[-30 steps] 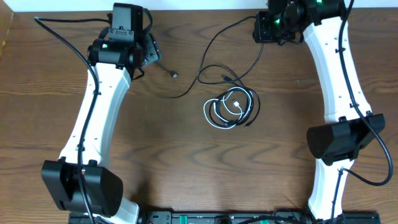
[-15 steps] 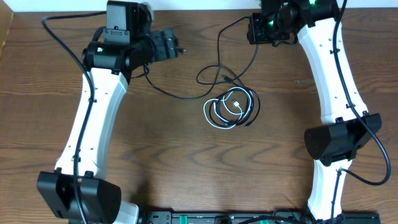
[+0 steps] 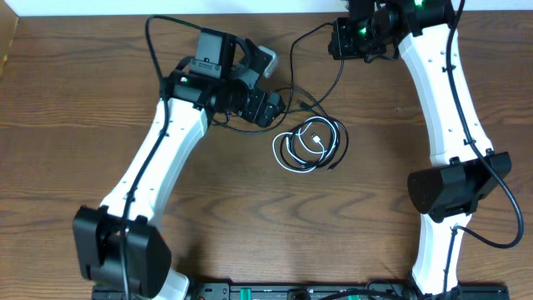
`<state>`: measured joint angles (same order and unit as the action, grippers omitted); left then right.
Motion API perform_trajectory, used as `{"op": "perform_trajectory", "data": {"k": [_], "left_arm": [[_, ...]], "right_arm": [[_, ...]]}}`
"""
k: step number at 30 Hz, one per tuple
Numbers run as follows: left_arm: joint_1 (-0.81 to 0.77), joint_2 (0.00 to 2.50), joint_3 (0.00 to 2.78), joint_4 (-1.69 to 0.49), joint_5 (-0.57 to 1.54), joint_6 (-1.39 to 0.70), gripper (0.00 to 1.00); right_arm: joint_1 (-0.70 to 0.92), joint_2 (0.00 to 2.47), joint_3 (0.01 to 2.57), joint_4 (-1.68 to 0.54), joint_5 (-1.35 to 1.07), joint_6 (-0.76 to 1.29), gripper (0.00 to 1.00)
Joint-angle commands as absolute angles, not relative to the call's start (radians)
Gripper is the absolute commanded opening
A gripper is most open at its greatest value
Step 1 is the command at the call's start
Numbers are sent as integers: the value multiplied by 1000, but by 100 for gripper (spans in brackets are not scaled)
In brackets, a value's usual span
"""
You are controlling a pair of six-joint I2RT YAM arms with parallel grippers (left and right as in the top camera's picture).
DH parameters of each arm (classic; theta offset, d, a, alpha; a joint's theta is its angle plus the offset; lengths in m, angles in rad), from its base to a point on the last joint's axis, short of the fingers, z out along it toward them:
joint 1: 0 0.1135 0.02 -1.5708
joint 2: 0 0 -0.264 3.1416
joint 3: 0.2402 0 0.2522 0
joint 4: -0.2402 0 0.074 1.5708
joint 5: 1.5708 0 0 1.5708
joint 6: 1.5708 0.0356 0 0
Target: Untangle cables
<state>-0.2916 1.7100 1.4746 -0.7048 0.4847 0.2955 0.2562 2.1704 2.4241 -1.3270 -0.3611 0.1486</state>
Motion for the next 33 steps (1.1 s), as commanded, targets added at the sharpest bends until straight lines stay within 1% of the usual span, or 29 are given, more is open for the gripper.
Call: {"op": "perform_trajectory", "data": {"k": [1,6,11,14,17,27,30,31,33], "left_arm": [[-288,1769,1450,-691,495,427,90],[-288,1823,1429,-697,569,569,89],[-287,1826,1393,-695,569,674,89],[-288,1826,1391,-674,583,673,89],[-289,1835,1391,-632,645,673,89],[-314,1905,1391,-516,640,672,89],[-327,1917,1391,-488,640,672,84],[-330,1920,1391,-478,640,671,81],[-336,1921,1391,-458,640,669,72]], "right_arm": [[253,2179,2418,-1338,-377,124,1],[253,2179,2418,-1344,-377,114,1],[253,2179,2418,-1354,-377,114,1],[253,2179,2418,-1354,-377,113,1],[256,2179,2418,-1356,-377,101,1],[258,2179,2418,-1380,-412,57,1],[260,2179,2418,-1378,-421,53,1],[261,2179,2418,-1378,-424,51,1],[262,2179,2418,-1380,-426,51,1]]}}
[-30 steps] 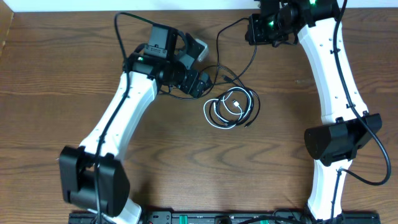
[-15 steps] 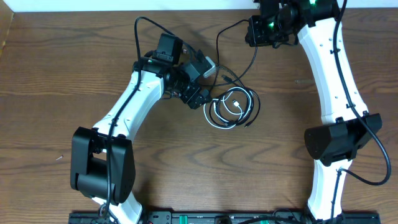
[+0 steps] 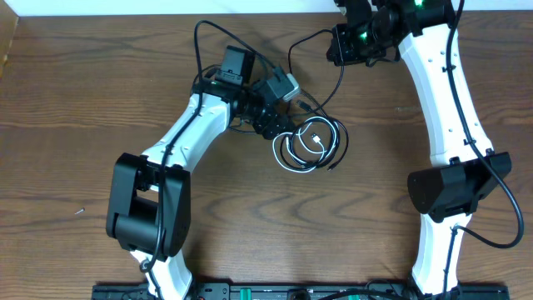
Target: Untangle cables
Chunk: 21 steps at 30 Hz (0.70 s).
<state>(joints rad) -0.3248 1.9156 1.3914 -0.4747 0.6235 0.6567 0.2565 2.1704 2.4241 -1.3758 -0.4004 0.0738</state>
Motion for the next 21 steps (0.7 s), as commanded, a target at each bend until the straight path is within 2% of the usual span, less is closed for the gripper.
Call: {"op": "perform_trajectory", "data": {"k": [1,3,4,5,9,11,13,14,16,18,21], "left_arm": [[-337,1921,1391,-445,640,669,58],[-337,1921,1391,-438,640,669,34],[-337,1921,1391,-435,640,669,14],[-337,1921,1391,-436,640,667,8],[-331,1915,1392,-406,639,487,7],[-317,1900,1395,-381,620,297,7],[-292,1876,1409,-380,590,67,7],[-275,1856,1414,-381,591,-41,8],[-239,1809,1419,-379,593,-212,8],[-197,1747,1426,-375,636,-269,7],[-132,1639,1432,-318,744,-351,7]], "right_arm": [[262,2179,2418,-1381,-426,51,1],[262,2179,2418,-1381,-426,51,1],[262,2179,2418,-1380,-426,50,1],[262,2179,2418,-1380,-426,50,1],[261,2179,2418,-1379,-425,50,2],[256,2179,2418,-1374,-425,51,6],[243,2179,2418,-1366,-425,52,14],[235,2179,2418,-1362,-425,56,24],[221,2179,2418,-1358,-425,63,52],[210,2179,2418,-1355,-425,63,74],[206,2179,2418,-1350,-425,56,86]]}}
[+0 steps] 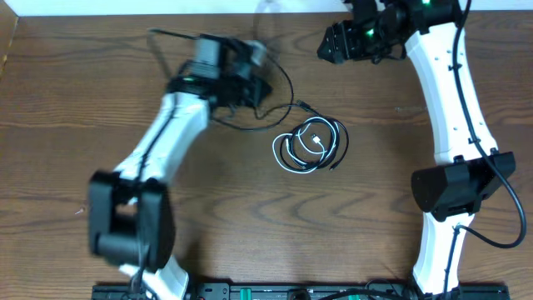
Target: Untangle cables
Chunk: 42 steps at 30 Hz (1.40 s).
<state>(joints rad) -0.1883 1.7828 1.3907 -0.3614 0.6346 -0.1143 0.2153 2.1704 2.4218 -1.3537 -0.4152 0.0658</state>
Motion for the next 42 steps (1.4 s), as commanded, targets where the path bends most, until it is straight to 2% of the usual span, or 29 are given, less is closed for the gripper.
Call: {"op": "perform_trajectory", "data": {"k": [1,4,8,15,21,26,32,36,42], "left_arm": [[-113,1605,1432,-283,771,-400,7],[-83,1515,1432,-168,791,-520,7],[-82,1430,1432,-19,789,-567,7],[-81,1399,1432,258,785,-784,8],[-81,1399,1432,348,748,-883,8],[-81,1399,1433,444,742,-982,8],[-81,1399,1433,512,640,-1127,7],[-81,1398,1441,521,588,-1166,7],[-56,1372,1448,544,503,-1155,8]], "right_arm": [[206,2179,2418,-1350,-425,44,87],[211,2179,2418,-1351,-425,7,87],[229,2179,2417,-1344,-426,-46,90],[278,2179,2396,-1346,-500,-188,89],[323,2179,2334,-1320,-592,-290,88],[361,2179,2252,-1230,-648,-293,88],[413,2179,2195,-1105,-778,-293,88],[463,2179,2178,-1019,-776,-267,84],[538,2179,2085,-804,-646,-59,86]]}}
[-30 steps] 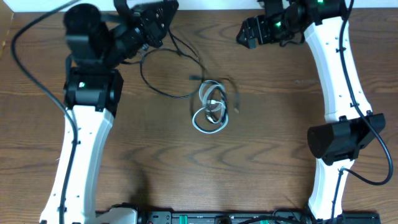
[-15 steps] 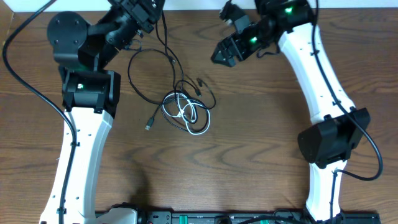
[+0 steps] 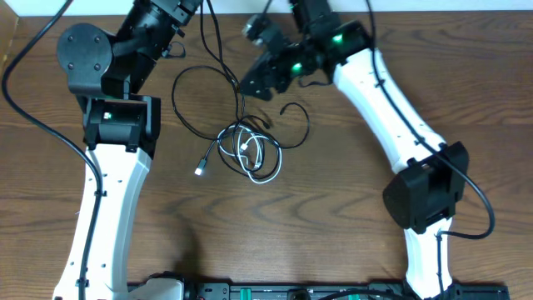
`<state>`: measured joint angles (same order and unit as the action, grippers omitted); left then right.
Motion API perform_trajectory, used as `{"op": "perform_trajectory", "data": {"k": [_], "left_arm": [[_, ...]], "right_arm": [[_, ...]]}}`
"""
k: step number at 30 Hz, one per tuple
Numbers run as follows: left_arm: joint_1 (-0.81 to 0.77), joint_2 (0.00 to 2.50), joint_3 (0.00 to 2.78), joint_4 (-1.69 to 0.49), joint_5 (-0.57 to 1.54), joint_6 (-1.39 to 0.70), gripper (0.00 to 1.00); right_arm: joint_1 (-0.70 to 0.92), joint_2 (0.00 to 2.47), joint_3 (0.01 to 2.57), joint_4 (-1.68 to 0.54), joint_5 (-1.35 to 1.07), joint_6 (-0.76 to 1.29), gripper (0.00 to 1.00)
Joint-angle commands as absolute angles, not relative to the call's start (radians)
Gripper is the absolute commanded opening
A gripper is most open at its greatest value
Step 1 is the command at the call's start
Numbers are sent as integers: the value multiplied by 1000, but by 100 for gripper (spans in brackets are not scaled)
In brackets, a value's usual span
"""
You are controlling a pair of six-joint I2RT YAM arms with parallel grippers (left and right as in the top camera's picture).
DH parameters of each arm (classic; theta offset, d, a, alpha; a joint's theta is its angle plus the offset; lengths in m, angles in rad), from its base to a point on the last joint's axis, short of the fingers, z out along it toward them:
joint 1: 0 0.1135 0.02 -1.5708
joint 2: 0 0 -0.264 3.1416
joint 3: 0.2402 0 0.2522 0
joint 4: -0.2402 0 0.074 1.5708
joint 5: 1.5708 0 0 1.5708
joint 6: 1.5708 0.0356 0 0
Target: Untangle cables
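A white cable (image 3: 252, 156) lies coiled mid-table, tangled with a long black cable (image 3: 193, 107) that loops to its left and ends in a hook (image 3: 296, 115) on the right. A plug end (image 3: 200, 171) lies left of the coil. My left gripper (image 3: 176, 14) is at the far edge, and black strands rise steeply to it, so it looks shut on the black cable. My right gripper (image 3: 252, 83) hangs just above the coil, right beside a taut black strand. Its fingers are too dark to read.
The left arm's elbow (image 3: 87, 58) stands high at the far left and the right arm (image 3: 391, 108) slants across the right half. The table's far edge (image 3: 466, 12) meets a white wall. Bare wood (image 3: 275, 233) lies in front of the cables.
The cable bundle now lies further left, about mid-table. My left gripper has moved back to the far edge with black strands rising to it. My right gripper moved from the far right to just above the coil.
The left gripper was first at the black cable, left of the white coil, then right against the coil, then further back and left. The right gripper stayed at the far right throughout. Now the bundle lies further left and both grippers are at the black cable.
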<state>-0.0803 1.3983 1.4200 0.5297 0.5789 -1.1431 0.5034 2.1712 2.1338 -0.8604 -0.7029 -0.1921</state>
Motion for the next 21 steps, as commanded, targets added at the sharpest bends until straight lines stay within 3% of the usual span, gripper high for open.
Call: {"op": "perform_trajectory", "data": {"k": [1,21], "left_arm": [[-46,1368,1449,544,503,-1148,7],[50,1356,1452,474,428,-1143,8]], "right_arm": [[547,2179,2077,-790,-646,-51,85],[671,2238,2064,-761,-594,-23,78]]}}
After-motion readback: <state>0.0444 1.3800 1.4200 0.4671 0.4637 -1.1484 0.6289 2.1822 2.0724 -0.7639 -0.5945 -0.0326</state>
